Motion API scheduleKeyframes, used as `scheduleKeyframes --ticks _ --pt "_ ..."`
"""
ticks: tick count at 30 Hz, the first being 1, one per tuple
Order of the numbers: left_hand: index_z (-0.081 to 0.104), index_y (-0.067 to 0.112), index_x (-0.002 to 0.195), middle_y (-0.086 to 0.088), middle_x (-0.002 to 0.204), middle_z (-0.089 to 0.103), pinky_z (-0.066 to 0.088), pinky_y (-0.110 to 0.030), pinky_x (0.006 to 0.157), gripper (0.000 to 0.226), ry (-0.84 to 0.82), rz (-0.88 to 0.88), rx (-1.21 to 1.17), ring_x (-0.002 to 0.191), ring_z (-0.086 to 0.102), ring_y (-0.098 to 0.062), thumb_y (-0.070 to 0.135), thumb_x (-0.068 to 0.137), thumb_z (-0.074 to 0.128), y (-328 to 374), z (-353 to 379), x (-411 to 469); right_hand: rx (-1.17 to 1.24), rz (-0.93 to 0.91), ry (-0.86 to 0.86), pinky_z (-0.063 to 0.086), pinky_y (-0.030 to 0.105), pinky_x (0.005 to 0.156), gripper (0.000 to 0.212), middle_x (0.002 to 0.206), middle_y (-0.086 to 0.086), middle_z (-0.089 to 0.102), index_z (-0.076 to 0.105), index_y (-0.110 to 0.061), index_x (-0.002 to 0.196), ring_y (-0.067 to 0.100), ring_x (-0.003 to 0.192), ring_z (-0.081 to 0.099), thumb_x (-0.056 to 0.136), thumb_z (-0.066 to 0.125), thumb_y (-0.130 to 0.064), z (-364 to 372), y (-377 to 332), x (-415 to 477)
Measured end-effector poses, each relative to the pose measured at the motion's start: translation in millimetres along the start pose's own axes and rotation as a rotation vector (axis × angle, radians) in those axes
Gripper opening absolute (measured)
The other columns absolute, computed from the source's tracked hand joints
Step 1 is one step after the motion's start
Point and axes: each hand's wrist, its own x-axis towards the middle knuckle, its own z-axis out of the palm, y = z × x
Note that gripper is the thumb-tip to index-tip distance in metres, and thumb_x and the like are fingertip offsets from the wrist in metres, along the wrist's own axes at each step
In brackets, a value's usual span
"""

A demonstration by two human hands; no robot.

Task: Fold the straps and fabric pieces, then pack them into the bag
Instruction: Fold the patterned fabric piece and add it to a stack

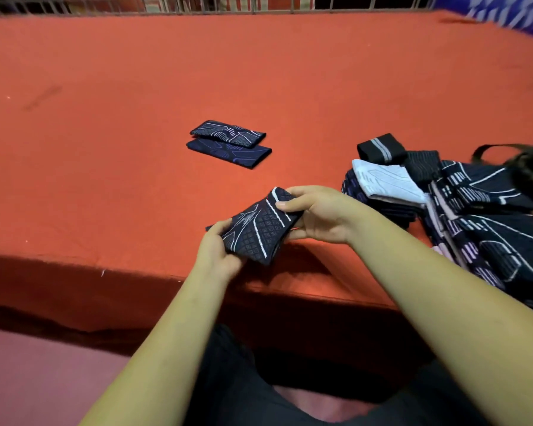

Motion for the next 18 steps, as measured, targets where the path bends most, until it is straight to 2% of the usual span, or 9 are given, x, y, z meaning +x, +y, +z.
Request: scheduleKeyframes --ticks 3,7,9,10,12,13,15,16,18 --pt "0.05 -0.008 0.133 -0.026 0.136 0.056 0.039 -0.051 0.111 0.04 -0.008 0.098 -0.159 0.126 0.055 -0.037 0.003 0.096 0.036 -6 0 3 0.159 0.048 0.182 0.06 0.035 0.076 0.014 0.088 0.006 0.069 0.063 -0.008 0.102 0.019 0.078 0.068 0.095 0.053 -0.003 -19 4 -7" --pt "0.056 -0.002 0.123 -0.021 0.123 0.064 0.045 -0.048 0.104 0.032 -0.069 0.232 -0.194 0.117 0.06 -0.034 0.0 0.097 0.036 -21 7 -11 0.28 0.073 0.602 0.055 0.026 0.051 0.006 0.079 0.008 0.064 0.061 -0.009 0.091 0.017 0.061 0.062 0.091 0.059 -0.003 -38 37 -1" --pt "0.06 0.009 0.104 -0.014 0.108 0.067 0.05 -0.04 0.095 0.022 0.01 0.334 0.052 0.104 0.063 -0.028 0.001 0.099 0.04 -34 2 -20 0.1 0.052 0.697 0.049 0.024 0.049 0.008 0.069 0.007 0.06 0.059 -0.011 0.081 0.015 0.054 0.057 0.086 0.066 -0.007 -39 54 1" --pt "0.06 0.015 0.099 -0.011 0.105 0.068 0.051 -0.037 0.092 0.019 0.079 0.389 0.294 0.101 0.063 -0.024 0.005 0.1 0.043 -39 -2 -26 -0.045 0.019 0.721 0.043 0.024 0.05 0.015 0.064 0.005 0.056 0.057 -0.012 0.073 0.015 0.052 0.052 0.082 0.068 -0.007 -39 61 2" --pt "0.061 0.02 0.107 -0.006 0.114 0.068 0.05 -0.031 0.089 0.015 0.149 0.473 0.758 0.101 0.062 -0.017 0.016 0.101 0.048 -43 -11 -34 -0.273 -0.062 0.775 0.038 0.028 0.06 0.022 0.068 0.005 0.053 0.052 -0.012 0.068 0.018 0.062 0.05 0.079 0.067 -0.001 -38 70 4" --pt "0.061 0.021 0.117 -0.002 0.123 0.066 0.047 -0.026 0.093 0.021 0.114 0.517 0.891 0.106 0.061 -0.013 0.017 0.102 0.047 -43 -14 -36 -0.336 -0.086 0.814 0.039 0.028 0.067 0.017 0.078 0.006 0.055 0.055 -0.011 0.078 0.02 0.072 0.053 0.079 0.066 0.001 -39 72 5" --pt "0.051 0.019 0.141 0.01 0.141 0.052 0.035 -0.007 0.101 0.04 -0.026 0.616 1.017 0.124 0.049 0.002 0.009 0.103 0.042 -40 -15 -38 -0.42 -0.11 0.885 0.041 0.028 0.074 0.026 0.087 0.003 0.056 0.053 -0.013 0.1 0.019 0.083 0.054 0.08 0.065 -0.001 -43 76 7" --pt "0.043 0.017 0.147 0.014 0.146 0.043 0.027 0.001 0.102 0.045 -0.097 0.656 1.066 0.128 0.04 0.01 0.006 0.104 0.039 -40 -14 -38 -0.436 -0.139 0.884 0.041 0.029 0.072 0.028 0.082 0.001 0.055 0.051 -0.016 0.1 0.018 0.079 0.053 0.08 0.064 -0.002 -44 77 8" --pt "0.033 0.02 0.152 0.019 0.151 0.034 0.019 0.0 0.106 0.05 -0.252 0.694 1.169 0.134 0.03 0.017 0.003 0.104 0.037 -42 -18 -37 -0.464 -0.195 0.853 0.04 0.03 0.064 0.024 0.069 0.001 0.052 0.051 -0.019 0.09 0.016 0.065 0.049 0.08 0.06 0.0 -46 83 10"
